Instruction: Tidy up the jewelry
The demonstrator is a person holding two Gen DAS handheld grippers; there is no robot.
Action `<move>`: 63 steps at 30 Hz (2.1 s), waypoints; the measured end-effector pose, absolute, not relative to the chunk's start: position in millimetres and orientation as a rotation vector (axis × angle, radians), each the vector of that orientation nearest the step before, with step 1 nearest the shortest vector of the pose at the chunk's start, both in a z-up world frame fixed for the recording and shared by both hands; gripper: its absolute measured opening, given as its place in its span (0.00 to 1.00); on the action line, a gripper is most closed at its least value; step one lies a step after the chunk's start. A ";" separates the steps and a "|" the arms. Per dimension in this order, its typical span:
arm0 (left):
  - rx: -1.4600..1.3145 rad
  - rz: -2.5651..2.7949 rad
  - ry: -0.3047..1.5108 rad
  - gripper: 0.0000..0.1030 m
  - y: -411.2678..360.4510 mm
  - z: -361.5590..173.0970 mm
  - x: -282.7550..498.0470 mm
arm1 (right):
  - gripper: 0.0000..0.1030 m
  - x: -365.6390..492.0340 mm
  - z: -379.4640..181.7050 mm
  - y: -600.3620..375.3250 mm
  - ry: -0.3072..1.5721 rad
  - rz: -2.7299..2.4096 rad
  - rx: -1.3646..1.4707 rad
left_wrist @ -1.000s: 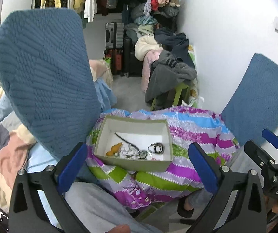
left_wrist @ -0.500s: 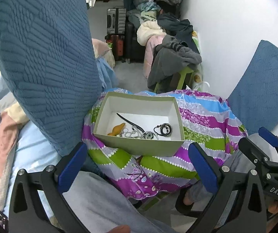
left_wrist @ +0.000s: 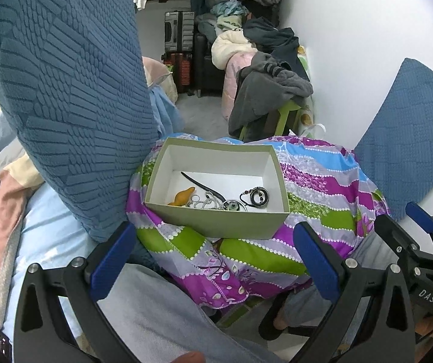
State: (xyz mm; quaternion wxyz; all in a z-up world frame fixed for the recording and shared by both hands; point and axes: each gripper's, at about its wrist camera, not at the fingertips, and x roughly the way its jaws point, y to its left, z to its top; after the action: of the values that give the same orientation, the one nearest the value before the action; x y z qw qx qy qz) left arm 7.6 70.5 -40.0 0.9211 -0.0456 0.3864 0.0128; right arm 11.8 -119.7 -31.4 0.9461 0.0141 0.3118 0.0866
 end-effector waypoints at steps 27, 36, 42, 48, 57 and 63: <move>-0.092 0.018 0.769 1.00 79.4 -23.2 1.5 | 1.00 5.8 -20.5 -125.1 0.611 0.156 0.038; -0.090 0.011 0.775 1.00 76.6 -21.2 -0.3 | 1.00 6.5 -18.3 -127.3 0.613 0.146 0.035; -0.089 0.008 0.774 1.00 75.5 -20.4 -1.0 | 1.00 7.0 -18.1 -129.7 0.613 0.141 0.031; -0.092 0.005 0.775 1.00 74.2 -19.3 -0.9 | 1.00 6.2 -18.5 -129.6 0.616 0.140 0.027; -0.108 0.003 0.774 1.00 74.9 -18.2 -1.6 | 1.00 3.8 -18.3 -129.0 0.610 0.141 0.028; -0.115 0.013 0.775 1.00 81.5 -18.2 -0.2 | 1.00 2.8 -18.0 -126.1 0.609 0.139 0.033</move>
State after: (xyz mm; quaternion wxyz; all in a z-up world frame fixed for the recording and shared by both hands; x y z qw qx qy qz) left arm -0.2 81.5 -18.2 0.9242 -0.0559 0.3778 0.0061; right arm 2.8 -126.1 -17.9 0.9515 0.0161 0.2997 0.0682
